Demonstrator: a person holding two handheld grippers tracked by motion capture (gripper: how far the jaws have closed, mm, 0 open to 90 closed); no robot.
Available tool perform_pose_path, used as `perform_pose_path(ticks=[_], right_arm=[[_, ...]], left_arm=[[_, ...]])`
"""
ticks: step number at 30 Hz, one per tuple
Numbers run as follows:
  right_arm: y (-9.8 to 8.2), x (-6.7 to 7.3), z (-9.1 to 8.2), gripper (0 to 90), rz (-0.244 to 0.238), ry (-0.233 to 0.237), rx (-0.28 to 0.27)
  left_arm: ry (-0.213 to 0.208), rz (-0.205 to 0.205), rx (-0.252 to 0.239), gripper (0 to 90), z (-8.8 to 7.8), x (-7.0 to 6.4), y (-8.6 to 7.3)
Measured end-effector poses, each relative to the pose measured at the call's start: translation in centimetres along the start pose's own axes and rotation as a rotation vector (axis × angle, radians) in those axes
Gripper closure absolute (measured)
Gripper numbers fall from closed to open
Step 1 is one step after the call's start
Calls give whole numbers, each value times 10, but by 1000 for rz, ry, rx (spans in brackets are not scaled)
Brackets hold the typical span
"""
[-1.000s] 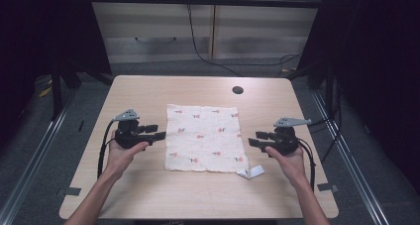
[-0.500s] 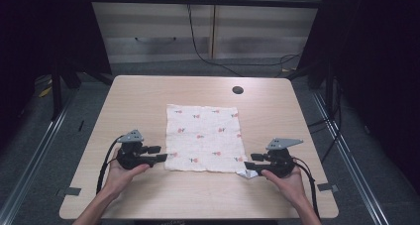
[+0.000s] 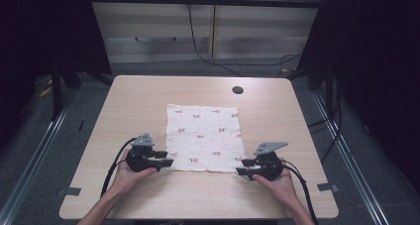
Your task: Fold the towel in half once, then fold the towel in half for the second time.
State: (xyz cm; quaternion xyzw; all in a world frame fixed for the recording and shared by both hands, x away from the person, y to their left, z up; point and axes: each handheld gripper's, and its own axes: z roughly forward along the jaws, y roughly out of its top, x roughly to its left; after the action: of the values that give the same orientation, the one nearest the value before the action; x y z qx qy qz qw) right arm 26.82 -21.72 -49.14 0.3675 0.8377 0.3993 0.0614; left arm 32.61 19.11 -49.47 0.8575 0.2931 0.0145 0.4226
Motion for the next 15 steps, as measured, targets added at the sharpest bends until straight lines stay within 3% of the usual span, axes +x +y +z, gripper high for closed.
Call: perform_pose_path(ticks=[7,12,15], right_arm=[[-3,2,-2,550,-25,-17,16],[-6,0,1,561,-39,-29,39],[-6,1,1,578,-53,-42,54]], left_arm=[[0,41,28,543,5,-10,-3],[9,61,40,621,8,-9,-4],[-17,19,40,650,8,-10,-4]])
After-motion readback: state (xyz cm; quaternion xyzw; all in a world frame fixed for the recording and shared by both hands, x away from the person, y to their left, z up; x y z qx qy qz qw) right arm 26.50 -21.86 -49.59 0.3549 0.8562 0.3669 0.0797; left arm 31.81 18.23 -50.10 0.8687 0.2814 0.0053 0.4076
